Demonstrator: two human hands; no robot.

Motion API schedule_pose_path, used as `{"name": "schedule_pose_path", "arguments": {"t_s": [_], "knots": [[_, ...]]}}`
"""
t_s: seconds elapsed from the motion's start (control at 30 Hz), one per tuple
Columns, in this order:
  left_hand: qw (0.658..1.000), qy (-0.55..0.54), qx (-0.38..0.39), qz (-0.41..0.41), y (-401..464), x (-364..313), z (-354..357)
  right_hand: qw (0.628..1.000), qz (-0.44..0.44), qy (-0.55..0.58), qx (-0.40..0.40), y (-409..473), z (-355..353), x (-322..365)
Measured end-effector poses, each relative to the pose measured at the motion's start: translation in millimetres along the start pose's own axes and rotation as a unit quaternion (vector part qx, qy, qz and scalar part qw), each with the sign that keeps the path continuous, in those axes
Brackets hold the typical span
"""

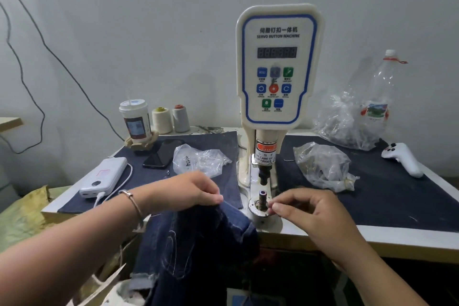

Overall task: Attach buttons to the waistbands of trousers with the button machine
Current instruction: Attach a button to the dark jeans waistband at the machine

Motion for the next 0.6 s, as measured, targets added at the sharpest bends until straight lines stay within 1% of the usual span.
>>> {"name": "schedule_pose_path", "arguments": {"t_s": [0.07,0.13,0.27,0.33,0.4,0.47,0.6], "knots": [[0.999,0.010,0.046,0.016,-20.7,-22.0,8.3,0.998,0.010,0.033,0.053,-9.0,17.4,15.0],[0.997,-0.007,0.066,0.034,-34.6,-42.7,16.2,0.993,0.020,0.067,0.097,-17.5,32.8,24.6],[0.992,-0.080,0.087,0.050,-52.5,-72.9,23.9,0.986,0.072,0.096,0.119,-26.9,33.5,24.9],[0.986,-0.118,0.091,0.068,-58.6,-86.7,27.4,0.977,0.097,0.111,0.154,-34.8,26.6,23.1],[0.981,-0.141,0.096,0.090,-62.9,-98.1,32.1,0.971,0.100,0.117,0.183,-42.9,17.7,23.7],[0.978,-0.147,0.093,0.111,-63.6,-104.8,36.4,0.965,0.107,0.148,0.187,-48.3,5.8,24.8],[0.978,-0.151,0.066,0.126,-60.6,-103.2,45.3,0.943,0.126,0.239,0.193,-53.0,-15.8,27.9]]}}
Point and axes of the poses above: each hand's wrist, its own y-axis towards the middle knuckle, its own z-axis out of the palm, x = y × z, the point moved 7 cm from there along y, towards the middle knuckle, and after that the axes turned 9 degrees about -x, right-handed, at the moved point
